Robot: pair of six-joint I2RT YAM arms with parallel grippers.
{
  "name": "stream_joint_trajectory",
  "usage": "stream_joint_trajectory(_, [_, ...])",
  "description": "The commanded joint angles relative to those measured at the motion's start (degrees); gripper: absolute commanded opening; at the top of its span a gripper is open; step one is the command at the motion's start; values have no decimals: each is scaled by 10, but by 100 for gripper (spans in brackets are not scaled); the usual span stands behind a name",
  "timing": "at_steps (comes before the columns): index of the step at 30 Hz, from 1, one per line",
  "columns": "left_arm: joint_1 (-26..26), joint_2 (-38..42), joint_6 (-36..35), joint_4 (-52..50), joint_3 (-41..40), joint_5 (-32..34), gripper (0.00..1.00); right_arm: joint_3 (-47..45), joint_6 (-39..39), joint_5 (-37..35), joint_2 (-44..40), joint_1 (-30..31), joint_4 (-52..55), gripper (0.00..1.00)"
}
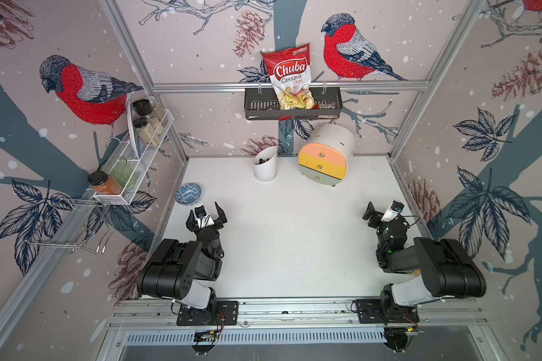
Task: Put the paint cans in the drawer according to color
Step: Reset both arms
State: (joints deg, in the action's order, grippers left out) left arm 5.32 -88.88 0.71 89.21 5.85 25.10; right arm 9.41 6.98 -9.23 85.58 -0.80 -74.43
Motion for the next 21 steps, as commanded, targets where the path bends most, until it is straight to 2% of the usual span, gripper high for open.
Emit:
stream_joint_trajectory(1, [-8,-2,14,-32,14,-36,96,23,-12,-6,7,9,17,100])
stream_joint_trajectory(3, [-10,7,18,-75,30,-40,96,30,-14,-14,5,14,36,100])
stream_joint_trajectory(5, [-9,-12,9,-59,39,-40,97,29,-16,-17,5,16,31,100])
stream_joint_trajectory(7, [-9,0,13,-131,66,-40,97,30,-19,-21,6,19,33,100])
stream_joint_trajectory(8, [-9,4,15,-135,66,-43,97,30,-19,-21,5,19,33,100])
stream_joint_trajectory(10, [-9,-9,7,-98,60,-43,97,31,-19,-22,6,19,34,100])
stream_joint_trajectory(12, [-10,-1,14,-122,63,-44,97,31,-19,-22,6,19,34,100])
stream_joint_trajectory(21, [-10,-5,10,-106,60,-45,97,31,-19,-22,5,20,37,100])
